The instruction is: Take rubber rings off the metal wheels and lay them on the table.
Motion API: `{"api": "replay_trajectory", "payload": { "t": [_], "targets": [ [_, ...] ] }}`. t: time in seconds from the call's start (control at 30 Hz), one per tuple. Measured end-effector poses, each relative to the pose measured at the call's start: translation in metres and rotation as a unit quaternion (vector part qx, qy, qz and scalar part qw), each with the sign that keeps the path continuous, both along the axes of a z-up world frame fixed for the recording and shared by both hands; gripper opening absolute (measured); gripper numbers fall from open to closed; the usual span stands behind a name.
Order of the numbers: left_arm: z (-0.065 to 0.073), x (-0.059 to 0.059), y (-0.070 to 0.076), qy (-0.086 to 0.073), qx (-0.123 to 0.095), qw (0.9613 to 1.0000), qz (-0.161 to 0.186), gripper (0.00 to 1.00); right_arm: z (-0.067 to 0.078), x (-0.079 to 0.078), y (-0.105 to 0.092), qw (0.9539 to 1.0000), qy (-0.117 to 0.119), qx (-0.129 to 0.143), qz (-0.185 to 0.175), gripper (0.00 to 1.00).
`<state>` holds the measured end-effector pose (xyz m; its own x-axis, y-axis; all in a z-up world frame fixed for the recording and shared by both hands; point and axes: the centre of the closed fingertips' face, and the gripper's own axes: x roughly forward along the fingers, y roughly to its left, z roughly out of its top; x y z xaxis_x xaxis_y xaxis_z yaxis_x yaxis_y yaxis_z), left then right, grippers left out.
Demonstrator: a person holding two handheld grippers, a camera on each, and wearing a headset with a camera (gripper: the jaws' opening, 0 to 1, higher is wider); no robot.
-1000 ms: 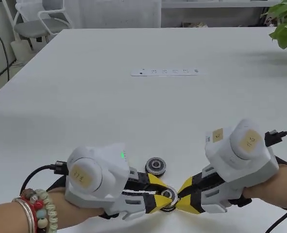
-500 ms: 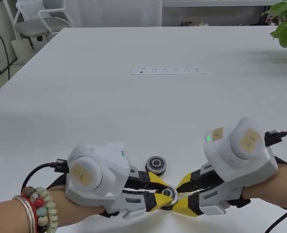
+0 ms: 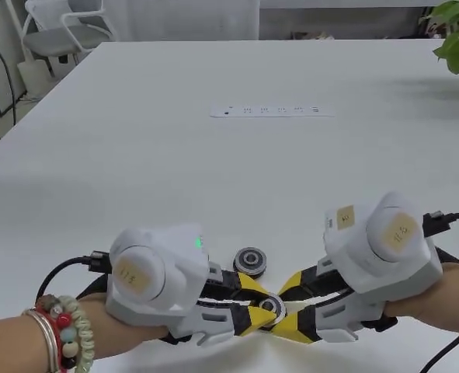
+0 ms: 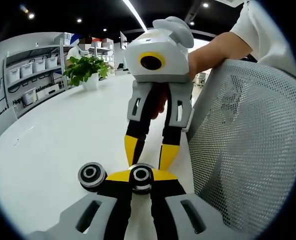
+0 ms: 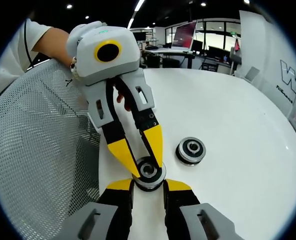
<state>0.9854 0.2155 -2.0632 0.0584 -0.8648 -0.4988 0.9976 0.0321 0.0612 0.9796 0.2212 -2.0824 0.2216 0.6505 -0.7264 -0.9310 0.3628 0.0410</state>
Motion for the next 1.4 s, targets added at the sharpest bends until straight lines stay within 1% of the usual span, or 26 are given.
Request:
{"api": "replay_trajectory", "payload": {
  "t": [0.07,0.13,0.17,0.2,0.23,0.27,0.37,0.43,0.47,0.53,0.57,0.6,0.63,0.67,0.7,0.73,0.77,0.87,0.9,1.0,1.03,1.13,1.17,1.4],
  "targets": [
    [0.000,0.000,0.000,0.000,0.000,1.0000,0.000,0.09,0.000,-0.001,-0.002,1.0000,0.006,0.001,-0.003,0.19],
    [0.000,0.000,0.000,0.000,0.000,1.0000,0.000,0.09,-0.001,-0.001,-0.006,0.9998,0.015,0.003,-0.009,0.16],
    [0.000,0.001,0.000,0.000,-0.001,1.0000,0.001,0.09,-0.001,-0.001,-0.006,0.9998,0.016,0.002,-0.009,0.14],
    [0.000,0.001,0.000,0.000,-0.001,1.0000,0.002,0.09,-0.002,-0.002,-0.008,0.9999,0.014,-0.008,-0.005,0.09],
    [0.000,0.002,0.001,0.001,0.000,1.0000,0.006,0.09,-0.002,-0.002,-0.009,0.9999,0.008,-0.011,-0.002,0.05],
    [0.000,0.003,0.001,0.002,0.000,1.0000,0.006,0.09,-0.002,-0.001,-0.009,0.9999,0.004,-0.015,-0.002,0.04],
    [0.000,0.003,0.002,0.003,0.000,1.0000,0.008,0.09,-0.002,-0.001,-0.008,0.9997,0.018,-0.012,-0.014,0.05],
    [0.000,0.003,0.002,0.003,0.000,1.0000,0.007,0.09,-0.001,0.000,-0.010,0.9997,0.018,-0.005,-0.018,0.05],
    [0.000,0.003,0.002,0.002,0.000,1.0000,0.007,0.09,-0.001,0.000,-0.009,0.9994,0.024,0.001,-0.023,0.05],
    [0.000,0.003,0.001,0.002,0.000,1.0000,0.007,0.09,-0.001,0.000,-0.010,0.9993,0.027,0.002,-0.028,0.07],
    [0.000,0.003,0.001,0.002,0.000,1.0000,0.007,0.09,-0.001,0.000,-0.009,0.9992,0.027,0.003,-0.028,0.10],
    [0.000,0.003,0.001,0.002,0.000,1.0000,0.006,0.09,0.000,-0.001,-0.005,0.9990,0.031,0.014,-0.029,0.16],
    [0.000,0.003,0.001,0.002,0.000,1.0000,0.006,0.09,0.001,-0.003,-0.002,0.9990,0.033,0.018,-0.025,0.20],
    [0.000,0.003,0.001,0.002,0.000,1.0000,0.006,0.09,0.002,-0.003,-0.001,0.9992,0.030,0.017,-0.022,0.22],
    [0.000,0.003,0.001,0.002,0.000,1.0000,0.006,0.09,0.000,-0.002,0.000,0.9995,0.023,0.011,-0.020,0.22],
    [0.000,0.003,0.001,0.002,0.000,1.0000,0.006,0.09,-0.001,0.000,0.000,0.9998,0.010,0.005,-0.016,0.22],
    [0.000,0.003,0.001,0.002,0.000,1.0000,0.006,0.09,-0.002,0.001,0.001,0.9998,0.006,0.005,-0.016,0.23],
    [0.000,0.003,0.001,0.001,0.000,1.0000,0.006,0.09,-0.005,0.000,0.003,0.9998,0.011,0.008,-0.017,0.26],
    [0.000,0.003,0.001,0.001,0.001,1.0000,0.005,0.09,-0.004,0.001,0.004,0.9998,0.004,0.011,-0.014,0.26],
    [0.000,0.003,0.001,0.001,0.000,1.0000,0.005,0.09,-0.001,0.006,0.005,0.9997,-0.006,0.013,-0.020,0.28],
    [0.000,0.003,0.001,0.001,0.000,1.0000,0.005,0.09,0.001,0.008,0.006,0.9994,-0.009,0.021,-0.026,0.28],
    [0.000,0.003,0.001,0.001,0.000,1.0000,0.006,0.09,0.001,0.003,0.007,0.9995,0.002,0.025,-0.020,0.24],
    [0.000,0.003,0.001,0.001,0.000,1.0000,0.005,0.09,0.000,0.004,0.005,0.9997,-0.004,0.018,-0.013,0.24],
    [0.000,0.003,0.000,0.002,-0.001,1.0000,0.003,0.09,0.000,0.002,0.002,0.9999,-0.004,0.012,-0.002,0.22]
  ]
}}
